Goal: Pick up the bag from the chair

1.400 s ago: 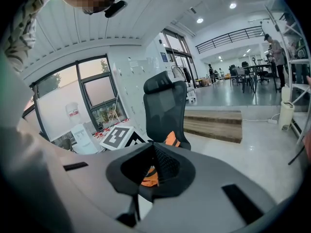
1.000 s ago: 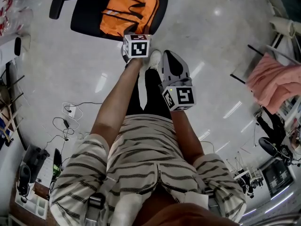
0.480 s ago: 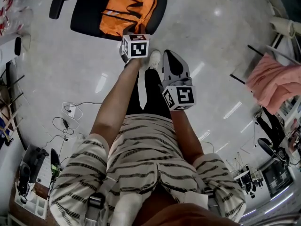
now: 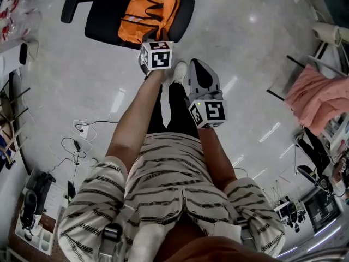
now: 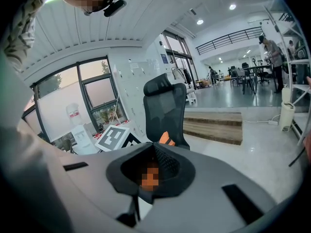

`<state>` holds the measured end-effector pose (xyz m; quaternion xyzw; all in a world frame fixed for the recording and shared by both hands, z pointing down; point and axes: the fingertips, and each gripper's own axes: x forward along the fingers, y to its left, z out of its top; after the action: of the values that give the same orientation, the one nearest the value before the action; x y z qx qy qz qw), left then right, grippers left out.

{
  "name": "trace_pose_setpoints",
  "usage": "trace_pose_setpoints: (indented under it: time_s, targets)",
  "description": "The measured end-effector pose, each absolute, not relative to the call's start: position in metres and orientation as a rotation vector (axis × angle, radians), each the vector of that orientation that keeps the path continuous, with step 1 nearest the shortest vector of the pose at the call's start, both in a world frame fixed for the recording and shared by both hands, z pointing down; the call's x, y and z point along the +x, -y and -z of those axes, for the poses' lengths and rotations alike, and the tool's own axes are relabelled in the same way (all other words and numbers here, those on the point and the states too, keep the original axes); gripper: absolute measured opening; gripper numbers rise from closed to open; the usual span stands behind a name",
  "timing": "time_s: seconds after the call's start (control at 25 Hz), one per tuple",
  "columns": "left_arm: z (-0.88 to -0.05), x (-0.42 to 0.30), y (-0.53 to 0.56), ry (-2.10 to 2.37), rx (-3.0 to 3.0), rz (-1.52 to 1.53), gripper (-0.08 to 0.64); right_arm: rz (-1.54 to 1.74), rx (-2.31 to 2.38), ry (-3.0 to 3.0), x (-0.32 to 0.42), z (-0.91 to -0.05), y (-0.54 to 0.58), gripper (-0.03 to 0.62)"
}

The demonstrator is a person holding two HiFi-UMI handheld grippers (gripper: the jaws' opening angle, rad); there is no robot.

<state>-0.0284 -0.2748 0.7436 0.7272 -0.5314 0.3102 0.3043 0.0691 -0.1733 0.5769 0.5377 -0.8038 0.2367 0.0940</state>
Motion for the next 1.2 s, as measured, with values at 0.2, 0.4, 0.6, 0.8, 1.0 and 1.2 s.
trace_pose_setpoints:
  time_s: [0.2, 0.4, 0.6, 0.8, 1.0, 1.2]
  targets:
    - [-0.734, -0.038, 0.279, 1.442, 1.914, -0.787, 0.038, -0.692, 1.591, 2.396, 0.066, -0.572, 0.175, 0.018]
    - [-0.727, -0.045, 0.283, 1.468, 1.912, -0.776, 0.038, -0.682, 1.591, 2.408, 0.065, -0.568, 0.178, 0.018]
    - [-0.718, -0.052, 0.287, 1.491, 1.906, -0.733, 0.037, -0.663, 1.591, 2.422, 0.064, -0.562, 0.180, 0.018]
    - [-0.706, -0.063, 0.292, 1.520, 1.900, -0.708, 0.038, -0.652, 1.585, 2.430, 0.063, -0.557, 0.180, 0.018]
    - [-0.696, -0.071, 0.296, 1.545, 1.909, -0.693, 0.037, -0.629, 1.588, 2.439, 0.063, -0.550, 0.182, 0.018]
    - [-0.679, -0.078, 0.299, 1.555, 1.928, -0.675, 0.037, -0.630, 1.592, 2.445, 0.061, -0.544, 0.183, 0.018]
